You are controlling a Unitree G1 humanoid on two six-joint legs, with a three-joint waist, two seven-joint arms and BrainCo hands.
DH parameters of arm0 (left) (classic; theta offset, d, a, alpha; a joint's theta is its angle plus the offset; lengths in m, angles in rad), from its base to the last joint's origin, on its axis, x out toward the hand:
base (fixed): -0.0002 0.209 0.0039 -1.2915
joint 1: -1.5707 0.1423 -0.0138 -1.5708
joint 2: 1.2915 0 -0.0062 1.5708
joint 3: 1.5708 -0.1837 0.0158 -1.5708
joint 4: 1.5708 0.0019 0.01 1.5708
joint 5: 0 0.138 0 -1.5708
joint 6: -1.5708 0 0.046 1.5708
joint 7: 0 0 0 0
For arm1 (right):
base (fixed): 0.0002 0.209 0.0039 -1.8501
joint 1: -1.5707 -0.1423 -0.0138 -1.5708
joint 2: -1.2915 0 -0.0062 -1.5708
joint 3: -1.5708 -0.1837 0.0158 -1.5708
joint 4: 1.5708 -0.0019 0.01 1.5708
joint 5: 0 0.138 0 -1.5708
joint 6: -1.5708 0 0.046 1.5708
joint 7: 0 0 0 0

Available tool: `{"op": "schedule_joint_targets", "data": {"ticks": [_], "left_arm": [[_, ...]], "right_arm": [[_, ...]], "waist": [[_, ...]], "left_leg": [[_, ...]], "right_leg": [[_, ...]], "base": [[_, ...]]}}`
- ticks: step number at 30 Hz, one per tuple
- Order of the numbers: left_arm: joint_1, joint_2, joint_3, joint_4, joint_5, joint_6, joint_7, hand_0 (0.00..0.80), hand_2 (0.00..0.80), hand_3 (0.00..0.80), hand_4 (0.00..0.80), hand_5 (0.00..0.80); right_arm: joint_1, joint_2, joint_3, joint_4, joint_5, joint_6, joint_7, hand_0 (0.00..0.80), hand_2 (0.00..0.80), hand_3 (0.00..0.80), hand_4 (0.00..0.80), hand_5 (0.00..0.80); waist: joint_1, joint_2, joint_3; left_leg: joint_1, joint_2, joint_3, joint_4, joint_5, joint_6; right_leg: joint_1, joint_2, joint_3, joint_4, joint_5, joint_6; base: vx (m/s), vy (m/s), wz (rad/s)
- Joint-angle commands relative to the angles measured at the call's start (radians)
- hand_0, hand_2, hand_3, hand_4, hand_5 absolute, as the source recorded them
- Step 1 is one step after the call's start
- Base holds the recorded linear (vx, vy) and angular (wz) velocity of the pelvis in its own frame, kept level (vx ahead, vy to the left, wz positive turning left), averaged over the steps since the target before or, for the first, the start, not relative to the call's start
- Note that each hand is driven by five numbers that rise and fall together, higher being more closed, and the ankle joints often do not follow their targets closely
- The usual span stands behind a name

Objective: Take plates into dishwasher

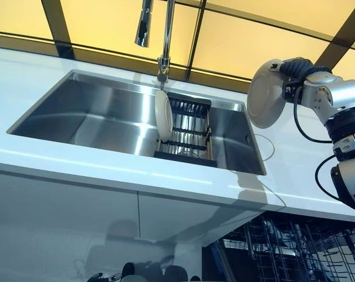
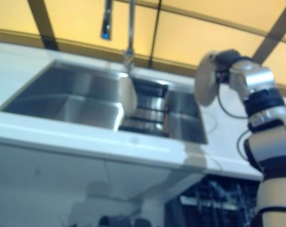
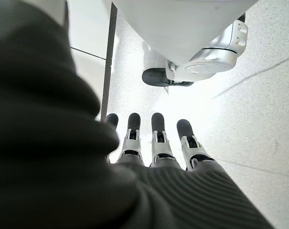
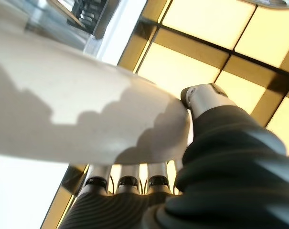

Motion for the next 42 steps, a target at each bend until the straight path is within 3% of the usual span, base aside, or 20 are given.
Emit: {"op": "schedule_joint_targets", "data": {"ticks": [1,10,21,42], "left_arm": [[-0.050,0.020,-0.037,0.059,0.037,0.000,0.001,0.000,0.000,0.000,0.000,0.000],[-0.058,0.017,-0.040,0.057,0.045,0.016,-0.013,0.000,0.000,0.000,0.000,0.000],[-0.058,0.023,-0.041,0.057,0.056,0.022,-0.032,0.000,0.000,0.000,0.000,0.000],[-0.064,0.034,-0.015,0.051,0.106,0.033,-0.065,0.000,0.000,0.000,0.000,0.000]], "right_arm": [[-0.201,-0.106,0.093,0.008,-0.004,-0.048,-0.007,0.800,0.800,0.800,0.800,0.800],[-0.212,-0.166,0.134,0.019,-0.102,-0.008,0.106,0.800,0.800,0.800,0.800,0.800],[-0.231,-0.246,0.176,0.037,-0.127,-0.012,0.176,0.800,0.800,0.800,0.800,0.800],[-0.107,-0.434,0.114,0.007,-0.213,-0.037,0.305,0.800,0.800,0.800,0.800,0.800]], "waist": [[0.009,-0.037,0.001],[-0.024,-0.028,-0.020],[-0.059,-0.022,-0.033],[-0.147,-0.013,-0.046]], "left_leg": [[0.053,-0.017,0.029,-0.003,-0.074,0.020],[0.066,-0.014,0.054,-0.003,-0.077,0.017],[0.074,-0.009,0.079,-0.003,-0.079,0.017],[0.095,0.000,0.147,-0.003,-0.088,0.017]], "right_leg": [[0.042,-0.033,-0.004,0.002,-0.008,0.059],[0.040,-0.030,0.023,0.002,-0.007,0.059],[0.032,-0.025,0.056,0.002,-0.005,0.059],[0.012,-0.010,0.125,0.002,0.004,0.061]], "base": [[-0.002,-0.005,-0.13],[-0.001,0.000,-0.09],[-0.006,0.003,-0.12],[-0.001,0.001,-0.09]]}}
